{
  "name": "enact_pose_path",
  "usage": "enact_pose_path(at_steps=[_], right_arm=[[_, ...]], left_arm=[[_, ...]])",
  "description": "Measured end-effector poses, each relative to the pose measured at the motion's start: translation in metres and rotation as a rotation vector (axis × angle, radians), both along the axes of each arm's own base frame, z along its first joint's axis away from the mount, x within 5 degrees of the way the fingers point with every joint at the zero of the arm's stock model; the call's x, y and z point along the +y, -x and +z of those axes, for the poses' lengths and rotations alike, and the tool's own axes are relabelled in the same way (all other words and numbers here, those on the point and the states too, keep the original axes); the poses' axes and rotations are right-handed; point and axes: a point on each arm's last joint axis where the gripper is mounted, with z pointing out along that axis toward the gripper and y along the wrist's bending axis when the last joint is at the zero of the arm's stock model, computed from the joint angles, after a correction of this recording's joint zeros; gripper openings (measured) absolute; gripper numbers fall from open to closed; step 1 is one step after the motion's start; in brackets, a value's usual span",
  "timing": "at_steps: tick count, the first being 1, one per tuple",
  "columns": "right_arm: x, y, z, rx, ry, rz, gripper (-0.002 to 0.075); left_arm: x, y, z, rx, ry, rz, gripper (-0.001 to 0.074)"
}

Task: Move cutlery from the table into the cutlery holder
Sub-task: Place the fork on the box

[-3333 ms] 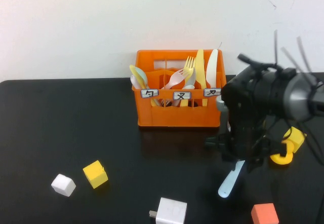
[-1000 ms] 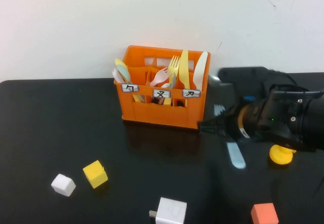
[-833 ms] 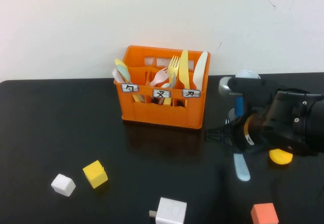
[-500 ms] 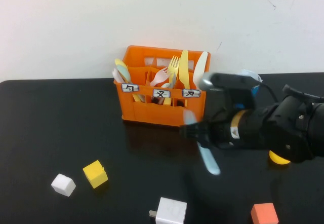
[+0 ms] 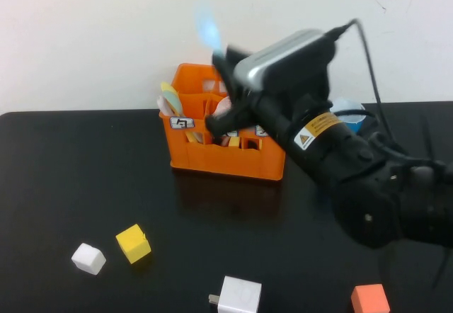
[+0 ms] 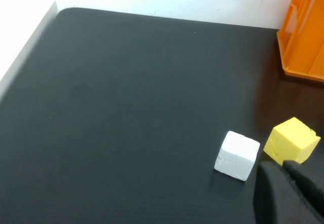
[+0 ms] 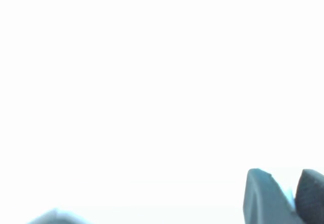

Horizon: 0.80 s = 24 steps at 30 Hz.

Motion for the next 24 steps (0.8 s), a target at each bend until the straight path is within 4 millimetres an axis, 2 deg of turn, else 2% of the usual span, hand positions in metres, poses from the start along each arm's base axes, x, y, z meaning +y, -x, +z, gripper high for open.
enact_pose_path(at_steps=[2,10,15,24], right_arm=[[-0.002,-0.007,-0.001,-0.061,-0.094,-0.041,0.0118],[0.0,-0.046,-0.039,0.067,-0.343,-0.099,0.0118],[0.008,-0.066,-0.056,0.075,-0.363,-0.112,0.0118],[0.023,-0.09,-0.058,0.021,-0.35,-0.111,0.0118]], left_arm=[[0.0,0.0,0.0,0.0,0.0,0.0,-0.0003],[0.0,0.0,0.0,0.0,0.0,0.0,-0.0003],[0.0,0.0,0.0,0.0,0.0,0.0,-0.0003],[0.0,0.0,0.0,0.0,0.002,0.001,-0.0003]])
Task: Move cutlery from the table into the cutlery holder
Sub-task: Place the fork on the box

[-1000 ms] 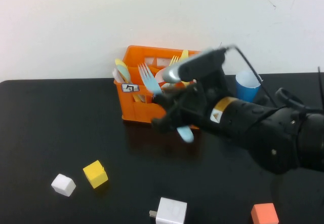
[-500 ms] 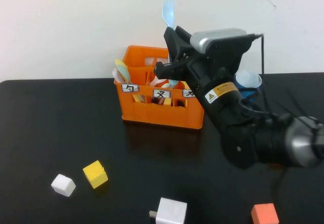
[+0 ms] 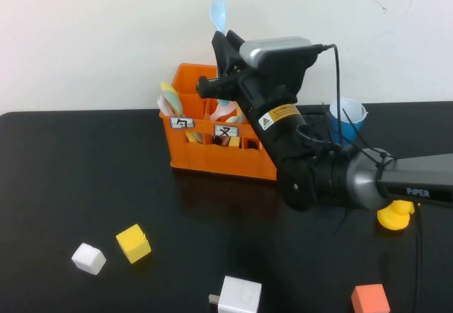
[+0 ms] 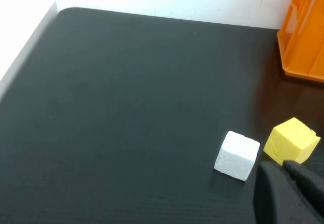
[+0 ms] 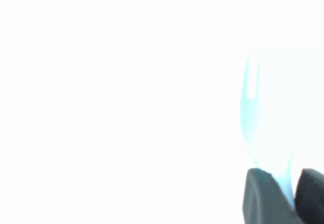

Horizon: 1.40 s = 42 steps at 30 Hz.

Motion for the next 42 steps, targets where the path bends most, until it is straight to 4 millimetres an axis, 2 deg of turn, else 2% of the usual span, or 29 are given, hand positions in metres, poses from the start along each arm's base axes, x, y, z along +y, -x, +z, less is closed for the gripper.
enact_pose_path(at_steps=[7,11,19,25,30,35,38,40,42], right_arm=[[0.002,-0.008,-0.017,0.013,0.083,-0.021,0.0118],[0.001,-0.01,-0.02,0.012,0.136,-0.035,0.0122],[0.001,-0.016,-0.019,0.005,0.159,-0.054,0.0125],[0.007,-0.022,-0.007,-0.003,0.162,-0.048,0.0125],[0.015,-0.031,-0.014,0.007,0.181,-0.04,0.0127],[0.022,-0.037,-0.028,0.047,0.219,-0.021,0.0169],[0.022,-0.038,-0.029,0.053,0.235,-0.019,0.0194],[0.023,-0.038,-0.029,0.046,0.251,-0.021,0.0252],[0.023,-0.038,-0.028,0.046,0.251,-0.024,0.0267]], left_arm=[[0.0,0.0,0.0,0.0,0.0,0.0,-0.0003],[0.0,0.0,0.0,0.0,0.0,0.0,-0.0003],[0.0,0.0,0.0,0.0,0.0,0.0,-0.0003],[0.0,0.0,0.0,0.0,0.0,0.0,-0.0003],[0.0,0.0,0.0,0.0,0.0,0.0,-0.0003],[0.0,0.0,0.0,0.0,-0.004,-0.001,-0.0003],[0.0,0.0,0.0,0.0,-0.004,-0.001,-0.0003],[0.0,0.0,0.0,0.0,-0.004,-0.001,-0.0003],[0.0,0.0,0.0,0.0,-0.004,-0.001,-0.0003]])
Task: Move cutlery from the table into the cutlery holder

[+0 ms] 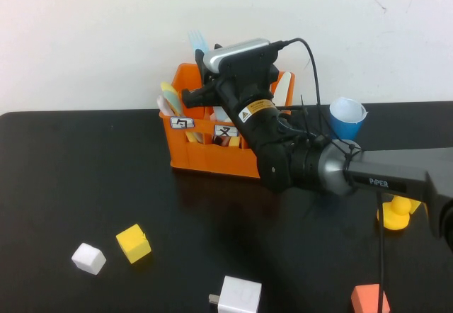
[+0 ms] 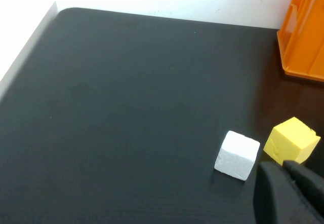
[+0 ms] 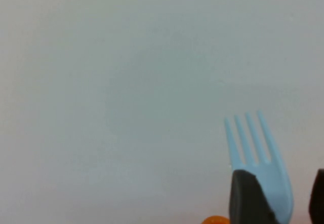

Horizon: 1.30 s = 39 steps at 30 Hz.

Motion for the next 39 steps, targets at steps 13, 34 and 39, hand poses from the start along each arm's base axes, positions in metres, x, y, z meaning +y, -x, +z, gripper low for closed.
enact_pose_path(at_steps=[13,34,39], right_arm=[[-0.007,0.023,0.049,-0.152,-0.145,-0.019,0.0277],[0.007,0.046,0.104,0.109,0.341,0.21,0.0367],[0.017,0.038,0.098,0.166,0.414,0.252,0.054]], left_arm=[[0.0,0.0,0.0,0.0,0.0,0.0,-0.0003],[0.0,0.0,0.0,0.0,0.004,0.001,-0.0003],[0.0,0.0,0.0,0.0,0.003,0.001,-0.0003]])
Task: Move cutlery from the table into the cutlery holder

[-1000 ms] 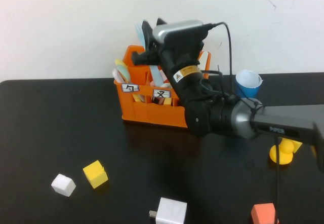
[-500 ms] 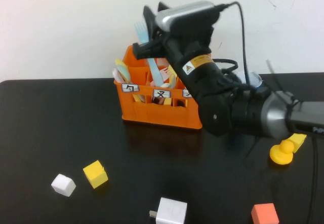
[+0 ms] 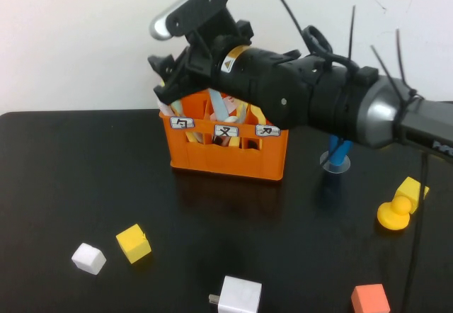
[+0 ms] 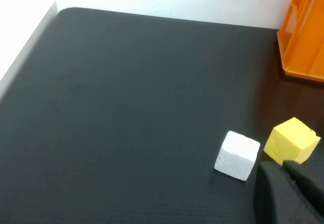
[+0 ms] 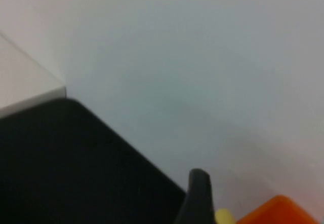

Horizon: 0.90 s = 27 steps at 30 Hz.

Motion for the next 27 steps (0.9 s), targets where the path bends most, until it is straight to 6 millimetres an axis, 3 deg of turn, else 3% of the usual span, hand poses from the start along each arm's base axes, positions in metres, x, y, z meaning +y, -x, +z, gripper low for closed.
enact_pose_path(at_steps=[7,12,18,27], right_arm=[[-0.002,-0.013,-0.022,0.047,0.058,-0.005,0.0545],[-0.013,-0.021,-0.019,0.045,0.102,-0.009,0.0543],[-0.019,-0.026,-0.013,-0.041,0.305,0.076,0.0489],[-0.022,-0.027,-0.013,-0.041,0.323,0.082,0.0456]], left_arm=[[0.0,0.0,0.0,0.0,0.0,0.0,-0.0003],[0.0,0.0,0.0,0.0,0.0,0.0,-0.0003],[0.0,0.0,0.0,0.0,0.0,0.0,-0.0003],[0.0,0.0,0.0,0.0,-0.003,-0.001,-0.0003]])
